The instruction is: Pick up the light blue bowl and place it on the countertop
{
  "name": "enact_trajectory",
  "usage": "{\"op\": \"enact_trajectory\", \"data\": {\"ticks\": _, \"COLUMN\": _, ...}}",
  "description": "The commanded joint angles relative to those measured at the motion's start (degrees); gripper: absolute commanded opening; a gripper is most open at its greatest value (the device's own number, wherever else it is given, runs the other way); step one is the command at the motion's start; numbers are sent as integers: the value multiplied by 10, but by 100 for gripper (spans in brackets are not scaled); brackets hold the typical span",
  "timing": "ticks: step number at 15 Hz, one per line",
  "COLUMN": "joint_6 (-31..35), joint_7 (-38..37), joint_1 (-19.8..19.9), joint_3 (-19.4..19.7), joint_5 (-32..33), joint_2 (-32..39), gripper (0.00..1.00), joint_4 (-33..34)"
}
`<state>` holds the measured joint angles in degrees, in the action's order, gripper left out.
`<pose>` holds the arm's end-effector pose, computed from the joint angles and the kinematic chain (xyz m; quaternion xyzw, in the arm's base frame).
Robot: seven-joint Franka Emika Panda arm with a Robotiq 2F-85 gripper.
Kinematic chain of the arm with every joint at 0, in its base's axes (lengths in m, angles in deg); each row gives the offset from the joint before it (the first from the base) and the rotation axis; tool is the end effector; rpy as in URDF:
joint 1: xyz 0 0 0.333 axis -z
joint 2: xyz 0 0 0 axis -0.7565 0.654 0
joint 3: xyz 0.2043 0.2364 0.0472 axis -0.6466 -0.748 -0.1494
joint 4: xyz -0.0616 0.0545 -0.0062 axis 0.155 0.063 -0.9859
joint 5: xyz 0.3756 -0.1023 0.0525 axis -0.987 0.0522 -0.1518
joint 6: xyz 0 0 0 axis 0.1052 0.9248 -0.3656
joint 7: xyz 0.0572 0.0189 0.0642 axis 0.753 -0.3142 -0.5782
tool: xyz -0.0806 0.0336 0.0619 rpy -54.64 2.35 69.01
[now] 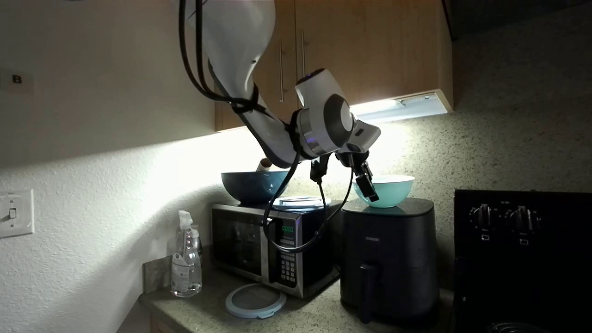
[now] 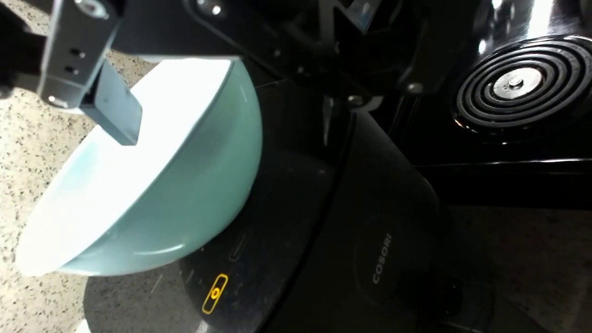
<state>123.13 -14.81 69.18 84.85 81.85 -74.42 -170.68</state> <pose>0.5877 -0.1828 0.4604 -0.6856 0.6179 -0.3640 0.1254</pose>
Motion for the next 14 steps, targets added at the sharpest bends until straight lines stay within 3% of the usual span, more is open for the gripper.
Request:
{"op": "enact_trajectory", "data": {"ticks": 1, "joint_6": -2, "joint_7": 10, "joint_1": 4, "joint_3": 5, "joint_5": 8, "joint_2": 17, "gripper": 100, "joint_4": 19}}
{"op": "enact_trajectory", "data": {"ticks": 3, "joint_6": -5, "joint_7": 10, "joint_1": 5, "joint_3": 6, "joint_5": -2, "joint_2": 25, "gripper": 100, "joint_4": 29}}
{"op": "enact_trajectory", "data": {"ticks": 4, "joint_6": -1, "joint_7": 12, "joint_1": 5, "joint_3": 6, "joint_5": -3, "joint_2": 28, "gripper": 75, "joint_4": 32}}
{"op": "enact_trajectory", "data": {"ticks": 6, "joint_6": 4, "joint_7": 21, "joint_1": 8, "joint_3": 1, "joint_5": -10, "joint_2": 31, "gripper": 68, "joint_4": 33}}
{"op": "enact_trajectory", "data": {"ticks": 14, "joint_6": 26, "joint_7": 27, "joint_1": 13, "joint_3": -8, "joint_5": -14, "joint_2": 20, "gripper": 15, "joint_4": 14}}
